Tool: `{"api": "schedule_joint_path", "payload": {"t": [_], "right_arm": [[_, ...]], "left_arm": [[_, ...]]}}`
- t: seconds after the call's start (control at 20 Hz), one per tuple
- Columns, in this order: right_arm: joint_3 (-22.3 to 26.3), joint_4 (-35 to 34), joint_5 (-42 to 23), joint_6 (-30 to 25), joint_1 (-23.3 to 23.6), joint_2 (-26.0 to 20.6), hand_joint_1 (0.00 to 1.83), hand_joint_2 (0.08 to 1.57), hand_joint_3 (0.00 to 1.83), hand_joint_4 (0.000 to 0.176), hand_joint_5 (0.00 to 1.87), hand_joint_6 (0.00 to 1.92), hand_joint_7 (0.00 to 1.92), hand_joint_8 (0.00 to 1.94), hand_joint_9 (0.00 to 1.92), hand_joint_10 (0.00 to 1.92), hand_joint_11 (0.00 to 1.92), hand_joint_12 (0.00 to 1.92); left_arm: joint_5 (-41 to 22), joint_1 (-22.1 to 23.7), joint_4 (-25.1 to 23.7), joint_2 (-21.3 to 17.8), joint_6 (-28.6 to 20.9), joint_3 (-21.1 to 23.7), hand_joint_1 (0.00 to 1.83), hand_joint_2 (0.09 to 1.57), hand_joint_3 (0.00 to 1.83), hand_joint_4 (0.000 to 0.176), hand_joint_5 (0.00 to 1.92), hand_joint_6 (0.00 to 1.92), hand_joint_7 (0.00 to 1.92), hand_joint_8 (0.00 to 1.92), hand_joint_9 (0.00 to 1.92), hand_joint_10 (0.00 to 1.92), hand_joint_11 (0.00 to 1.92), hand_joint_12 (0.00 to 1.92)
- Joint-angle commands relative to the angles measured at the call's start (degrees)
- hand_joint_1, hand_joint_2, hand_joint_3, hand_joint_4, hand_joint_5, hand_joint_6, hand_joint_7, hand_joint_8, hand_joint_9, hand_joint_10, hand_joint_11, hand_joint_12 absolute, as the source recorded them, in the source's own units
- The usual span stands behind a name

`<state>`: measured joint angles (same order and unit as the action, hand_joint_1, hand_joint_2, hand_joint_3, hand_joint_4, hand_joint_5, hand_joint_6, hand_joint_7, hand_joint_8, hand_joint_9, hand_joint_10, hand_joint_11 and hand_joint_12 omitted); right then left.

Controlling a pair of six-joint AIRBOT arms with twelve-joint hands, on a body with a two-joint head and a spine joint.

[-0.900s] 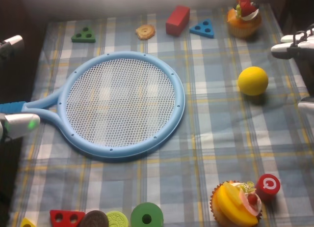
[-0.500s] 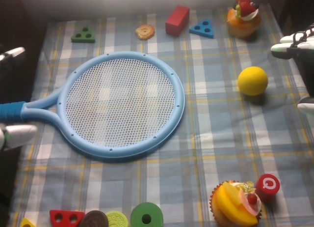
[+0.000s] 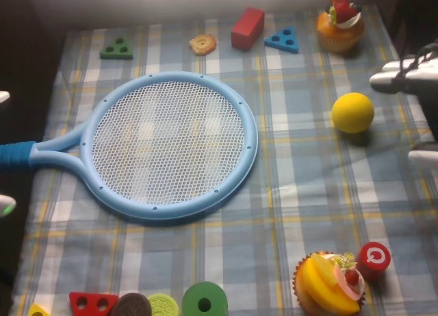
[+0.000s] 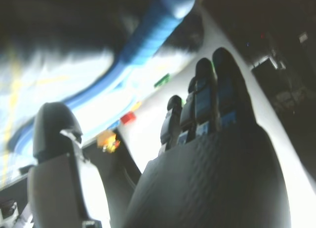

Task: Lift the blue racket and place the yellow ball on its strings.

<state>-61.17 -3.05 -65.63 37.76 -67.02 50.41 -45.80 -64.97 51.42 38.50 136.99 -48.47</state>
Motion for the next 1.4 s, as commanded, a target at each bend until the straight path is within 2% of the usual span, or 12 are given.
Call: {"api": "schedule_joint_path", "payload": {"t": [0.0, 0.1, 0.2, 0.3, 0.4, 0.55, 0.6, 0.75, 0.9, 1.0, 1.15, 1.35], "right_arm": [[0.06, -0.73, -6.4, -0.27, 0.8, 0.17, 0.81, 1.17, 0.0, 0.042, 0.42, 0.0, 0.43, 0.0, 0.46, 0.0, 0.34, 0.43], [0.01, -0.51, -5.87, -0.52, 0.85, 0.33, 0.8, 1.17, 0.0, 0.024, 0.44, 0.0, 0.44, 0.0, 0.47, 0.0, 0.34, 0.43], [-0.06, -0.31, -5.48, -0.59, 0.85, 0.55, 0.77, 1.18, 0.0, 0.039, 0.43, 0.0, 0.44, 0.0, 0.47, 0.0, 0.34, 0.44], [-0.19, -0.21, -5.17, -0.64, 0.85, 0.89, 0.78, 1.18, 0.0, 0.036, 0.44, 0.0, 0.46, 0.01, 0.49, 0.01, 0.36, 0.46], [-0.37, -0.22, -5.16, -0.85, 0.85, 1.18, 0.76, 1.18, 0.0, 0.0, 0.48, 0.01, 0.47, 0.01, 0.51, 0.01, 0.38, 0.47], [-0.48, -0.18, -5.16, -1.24, 0.84, 1.26, 0.76, 1.18, 0.0, 0.0, 0.47, 0.0, 0.47, 0.01, 0.51, 0.01, 0.38, 0.47], [-0.64, -0.05, -5.16, -1.78, 0.84, 1.33, 0.75, 1.19, 0.0, 0.003, 0.46, 0.0, 0.47, 0.0, 0.51, 0.01, 0.38, 0.46], [-1.01, 0.47, -5.16, -2.46, 0.85, 1.54, 0.71, 1.19, 0.0, 0.023, 0.44, 0.0, 0.48, 0.0, 0.52, 0.01, 0.4, 0.46], [-1.02, 0.6, -5.16, -2.48, 0.83, 1.59, 0.75, 1.2, 0.0, 0.0, 0.46, 0.0, 0.49, 0.01, 0.53, 0.01, 0.4, 0.45], [-1.02, 0.63, -5.16, -2.48, 0.84, 1.71, 0.71, 1.21, 0.01, 0.0, 0.46, 0.0, 0.49, 0.0, 0.55, 0.01, 0.42, 0.46], [-1.05, 0.61, -5.16, -2.53, 0.83, 1.83, 0.72, 1.23, 0.01, 0.0, 0.47, 0.0, 0.5, 0.01, 0.56, 0.01, 0.43, 0.45], [-1.05, 0.6, -5.16, -2.94, 0.7, 1.93, 0.74, 1.22, 0.0, 0.0, 0.48, 0.0, 0.52, 0.01, 0.57, 0.01, 0.43, 0.47]], "left_arm": [[-2.67, 0.32, 0.78, 0.4, 0.5, -1.36, 0.85, 0.92, 0.0, 0.176, 0.0, 0.0, 0.0, 0.0, 0.07, 0.0, 0.0, 0.07], [0.04, 0.51, 2.57, 1.23, 0.53, -3.51, 0.85, 0.92, 0.0, 0.176, 0.0, 0.0, 0.0, 0.0, 0.07, 0.0, 0.0, 0.07], [2.4, 0.88, 4.75, 2.23, 1.21, -5.6, 0.82, 0.95, 0.0, 0.176, 0.0, 0.0, 0.0, 0.0, 0.07, 0.0, 0.0, 0.11], [4.31, 1.59, 6.04, 3.23, 1.43, -7.36, 0.83, 0.95, 0.0, 0.176, 0.0, 0.0, 0.01, 0.0, 0.08, 0.0, 0.0, 0.13], [5.73, 2.92, 6.73, 4.12, 2.44, -8.47, 0.85, 0.93, 0.0, 0.176, 0.0, 0.0, 0.05, 0.0, 0.08, 0.0, 0.0, 0.16], [8.78, 5.93, 8.72, 6.33, 8.78, -10.29, 0.84, 0.92, 0.0, 0.176, 0.0, 0.0, 0.07, 0.0, 0.06, 0.0, 0.0, 0.11], [9.81, 6.38, 9.49, 7.1, 9.93, -11.07, 0.86, 0.87, 0.0, 0.176, 0.0, 0.0, 0.19, 0.01, 0.15, 0.01, 0.06, 0.15], [11.68, 6.68, 12.41, 8.29, 12.05, -12.85, 0.93, 0.84, 0.0, 0.176, 0.0, 0.0, 0.22, 0.0, 0.21, 0.01, 0.0, 0.38], [13.33, 6.68, 14.58, 8.82, 12.3, -14.2, 0.99, 0.86, 0.01, 0.176, 0.13, 0.02, 0.32, 0.01, 0.28, 0.01, 0.0, 0.34], [13.56, 6.68, 15.12, 9.26, 12.3, -14.69, 1.04, 0.89, 0.0, 0.176, 0.31, 0.02, 0.45, 0.01, 0.37, 0.01, 0.0, 0.39], [13.54, 6.83, 15.29, 9.77, 12.29, -14.86, 1.05, 0.89, 0.0, 0.176, 0.4, 0.0, 0.6, 0.0, 0.52, 0.0, 0.05, 0.61], [13.03, 7.45, 15.07, 10.38, 12.2, -14.76, 1.07, 0.87, 0.0, 0.176, 0.56, 0.01, 0.68, 0.01, 0.6, 0.01, 0.11, 0.68]]}}
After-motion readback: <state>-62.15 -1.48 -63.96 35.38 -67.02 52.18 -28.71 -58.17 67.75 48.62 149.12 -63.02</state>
